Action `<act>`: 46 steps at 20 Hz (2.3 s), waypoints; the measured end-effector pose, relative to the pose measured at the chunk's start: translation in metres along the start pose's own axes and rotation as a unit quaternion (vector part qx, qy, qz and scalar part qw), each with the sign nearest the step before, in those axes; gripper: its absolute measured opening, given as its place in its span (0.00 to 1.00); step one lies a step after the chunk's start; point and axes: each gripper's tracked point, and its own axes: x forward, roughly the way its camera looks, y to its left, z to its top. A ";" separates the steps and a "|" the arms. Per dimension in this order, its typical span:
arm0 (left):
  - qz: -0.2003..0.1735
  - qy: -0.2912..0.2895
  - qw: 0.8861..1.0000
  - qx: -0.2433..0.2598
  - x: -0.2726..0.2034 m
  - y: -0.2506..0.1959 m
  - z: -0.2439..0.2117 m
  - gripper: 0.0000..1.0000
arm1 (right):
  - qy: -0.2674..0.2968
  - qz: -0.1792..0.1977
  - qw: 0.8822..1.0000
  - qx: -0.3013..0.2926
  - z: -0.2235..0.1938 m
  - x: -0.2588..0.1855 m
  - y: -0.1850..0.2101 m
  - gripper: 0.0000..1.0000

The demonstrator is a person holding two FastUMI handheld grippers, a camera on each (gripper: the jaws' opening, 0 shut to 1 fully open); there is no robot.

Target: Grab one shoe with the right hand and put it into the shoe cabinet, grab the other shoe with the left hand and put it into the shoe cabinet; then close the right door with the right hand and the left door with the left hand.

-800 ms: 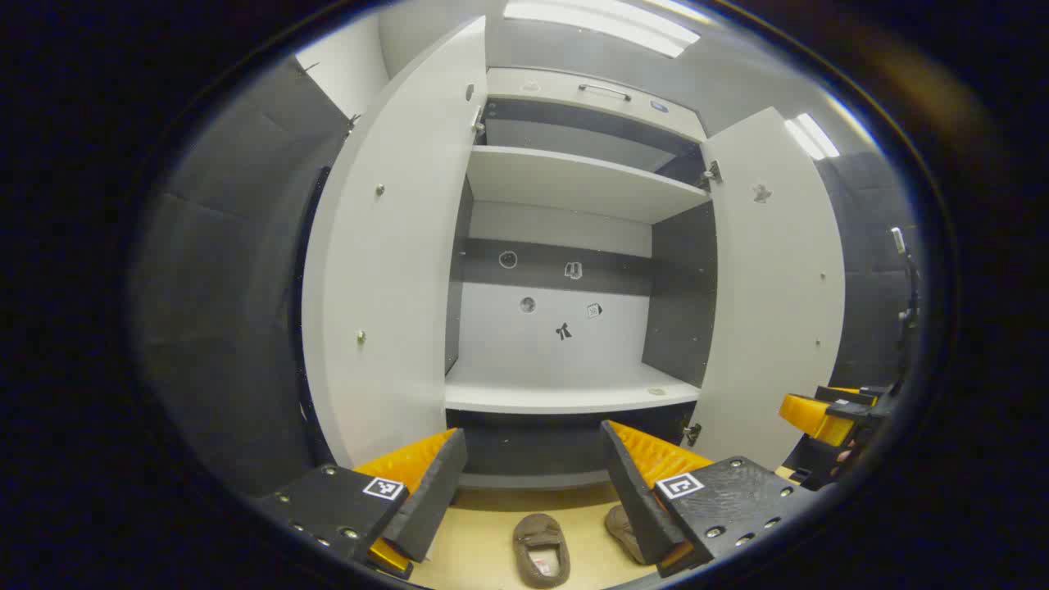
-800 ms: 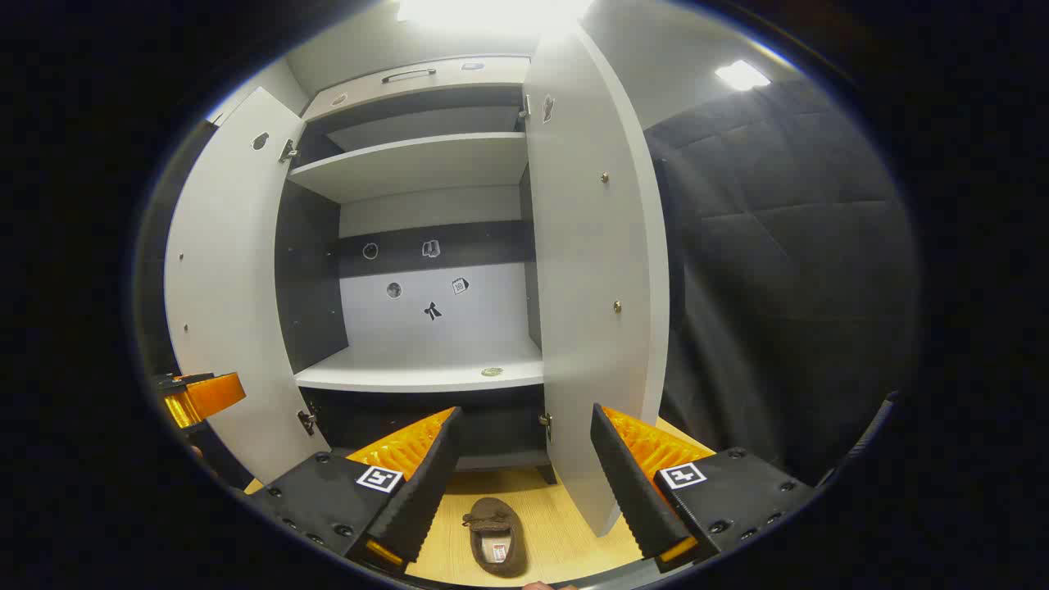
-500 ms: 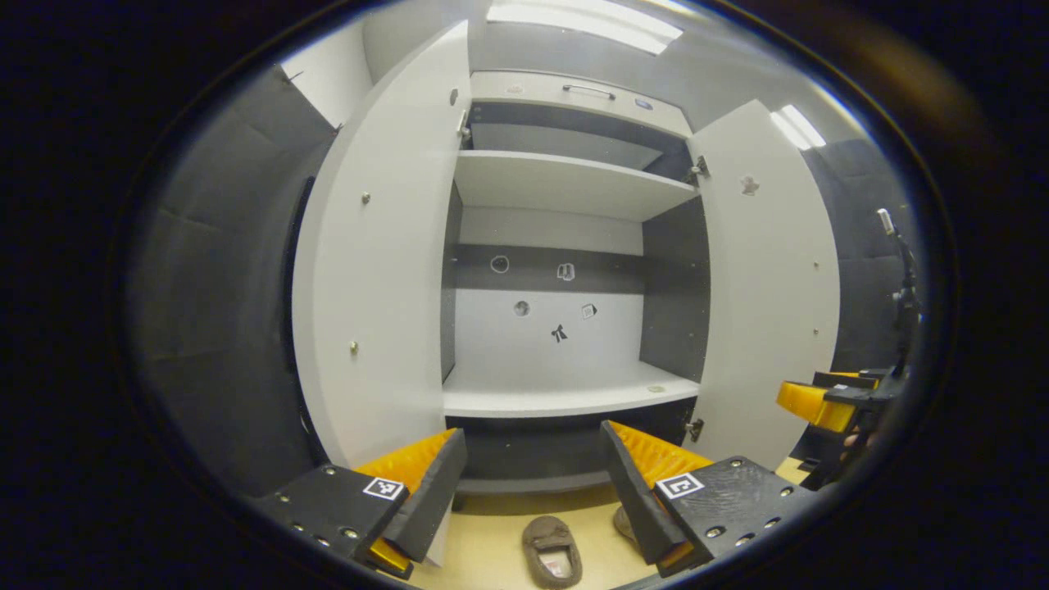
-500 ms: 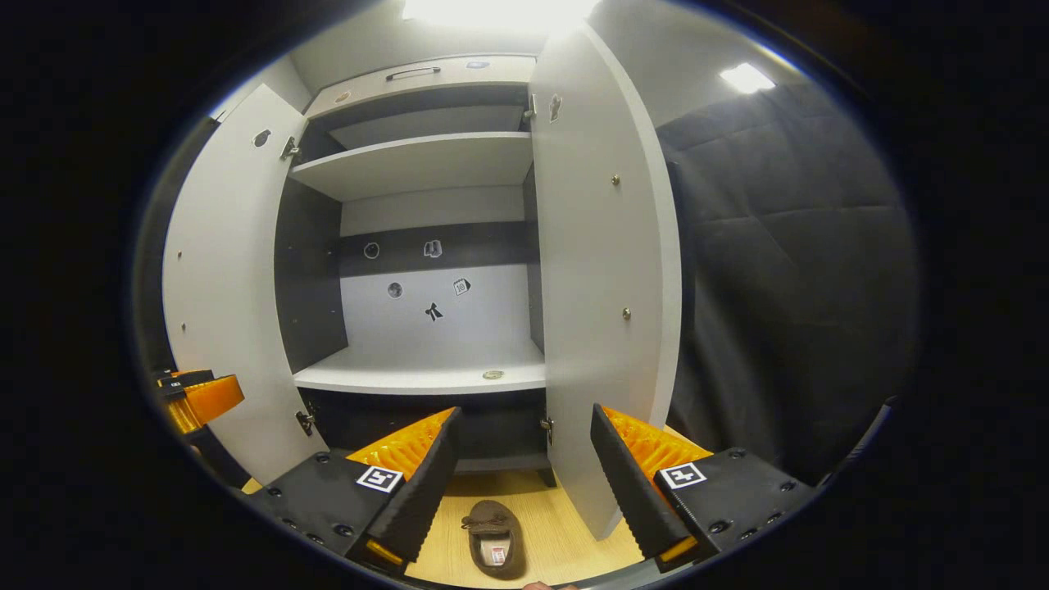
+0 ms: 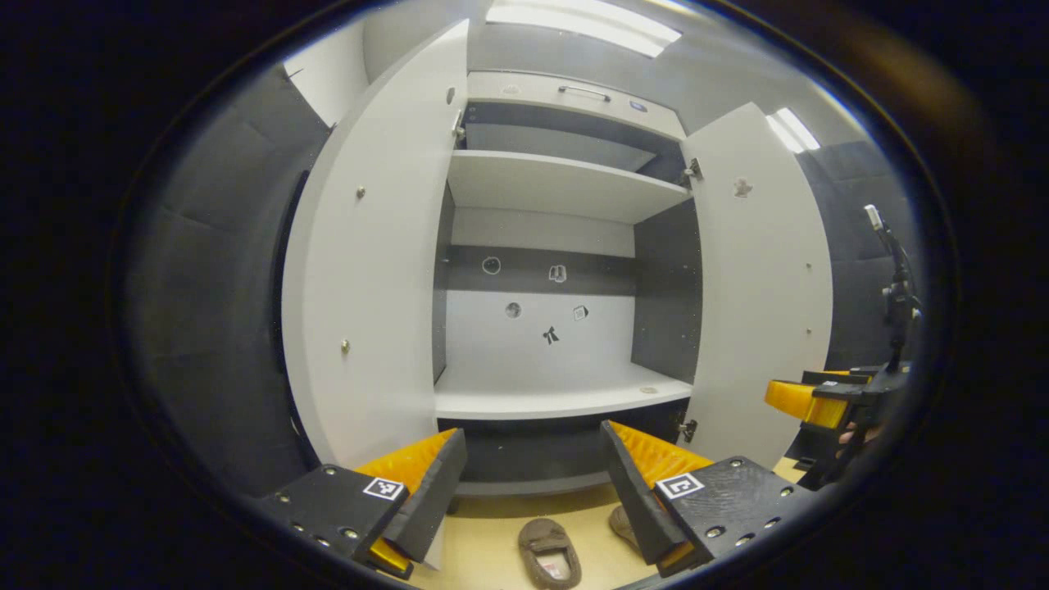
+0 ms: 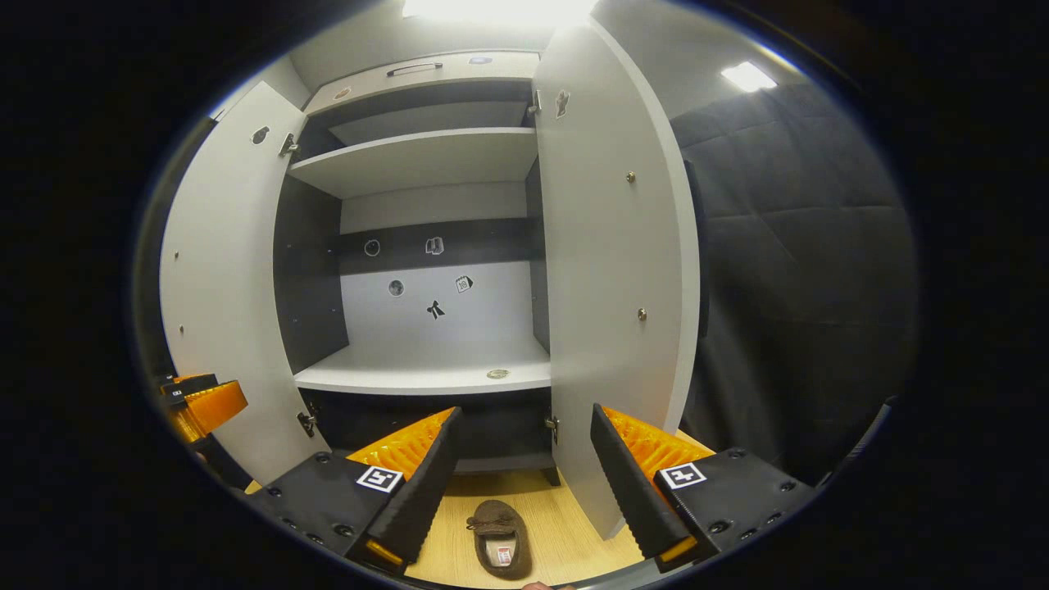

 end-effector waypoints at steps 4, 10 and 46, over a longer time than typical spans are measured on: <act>-0.002 0.005 1.000 -0.003 0.001 -0.001 -0.005 0.95 | 0.011 0.008 1.000 -0.010 -0.003 0.006 0.007 0.98; -0.004 0.014 1.000 0.000 0.005 -0.001 -0.012 0.95 | 0.043 0.031 0.999 -0.003 -0.010 0.018 0.021 0.98; -0.017 0.094 0.995 0.021 -0.020 -0.003 -0.071 0.95 | 0.388 0.088 0.905 -0.150 -0.365 0.083 0.085 0.94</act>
